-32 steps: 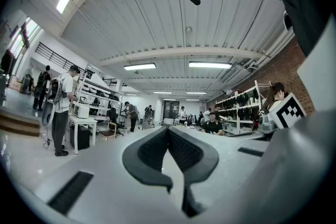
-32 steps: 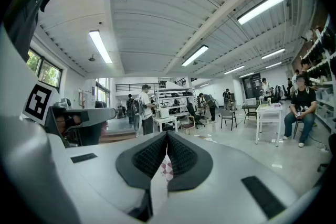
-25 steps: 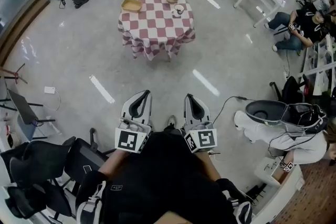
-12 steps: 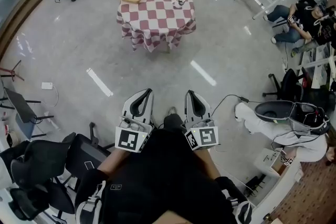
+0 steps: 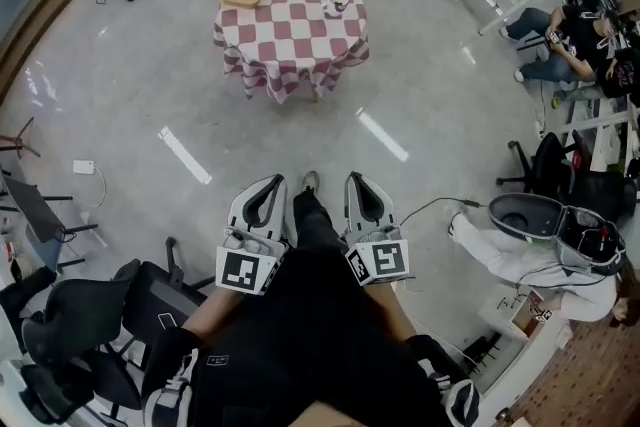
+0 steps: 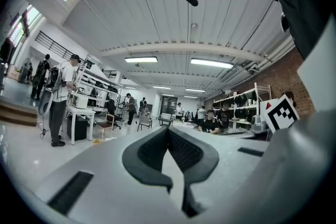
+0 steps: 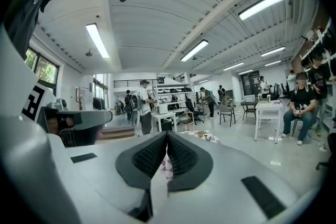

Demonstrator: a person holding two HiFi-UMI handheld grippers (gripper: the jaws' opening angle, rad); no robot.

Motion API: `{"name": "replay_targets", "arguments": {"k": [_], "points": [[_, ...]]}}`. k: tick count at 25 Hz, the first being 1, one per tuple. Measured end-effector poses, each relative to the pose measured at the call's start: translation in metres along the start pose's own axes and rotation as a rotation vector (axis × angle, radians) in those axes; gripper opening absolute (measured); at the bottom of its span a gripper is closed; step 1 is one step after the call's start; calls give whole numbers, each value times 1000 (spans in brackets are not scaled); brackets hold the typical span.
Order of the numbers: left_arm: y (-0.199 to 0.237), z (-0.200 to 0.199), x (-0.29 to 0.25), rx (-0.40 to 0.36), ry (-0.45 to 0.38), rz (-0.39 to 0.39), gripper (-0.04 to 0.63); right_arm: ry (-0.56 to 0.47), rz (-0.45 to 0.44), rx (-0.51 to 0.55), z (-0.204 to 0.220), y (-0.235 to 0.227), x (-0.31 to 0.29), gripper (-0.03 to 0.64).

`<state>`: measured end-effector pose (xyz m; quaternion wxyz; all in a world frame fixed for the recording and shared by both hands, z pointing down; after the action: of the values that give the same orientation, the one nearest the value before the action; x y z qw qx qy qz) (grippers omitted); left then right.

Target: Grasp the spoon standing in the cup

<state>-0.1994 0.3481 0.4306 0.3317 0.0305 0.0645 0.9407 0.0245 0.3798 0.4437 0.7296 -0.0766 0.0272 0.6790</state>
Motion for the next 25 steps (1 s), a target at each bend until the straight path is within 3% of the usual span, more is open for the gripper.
{"name": "replay_targets", "arguments": {"k": [4, 8, 16, 25], "points": [[14, -3, -36, -9, -3, -17, 9, -4, -13, -1, -5, -24, -39, 28], [32, -7, -80, -24, 53, -31, 9, -15, -27, -10, -16, -52, -82, 28], [52, -22, -174, -30, 46, -71, 9, -1, -77, 15, -32, -118, -161, 28], [67, -26, -227, -25, 54, -107, 9, 10, -103, 29, -43, -158, -230, 28]]}}
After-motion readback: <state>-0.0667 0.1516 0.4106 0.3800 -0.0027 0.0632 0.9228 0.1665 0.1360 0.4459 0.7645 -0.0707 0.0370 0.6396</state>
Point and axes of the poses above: the fingertips, and each gripper's own axes: x backward along the fingers, y to its left, z out of its underside, the point moved 10 cm from there along x, backward along the fingers, and after that the axes turned 11 degrees about z, right-handed, at the moved point
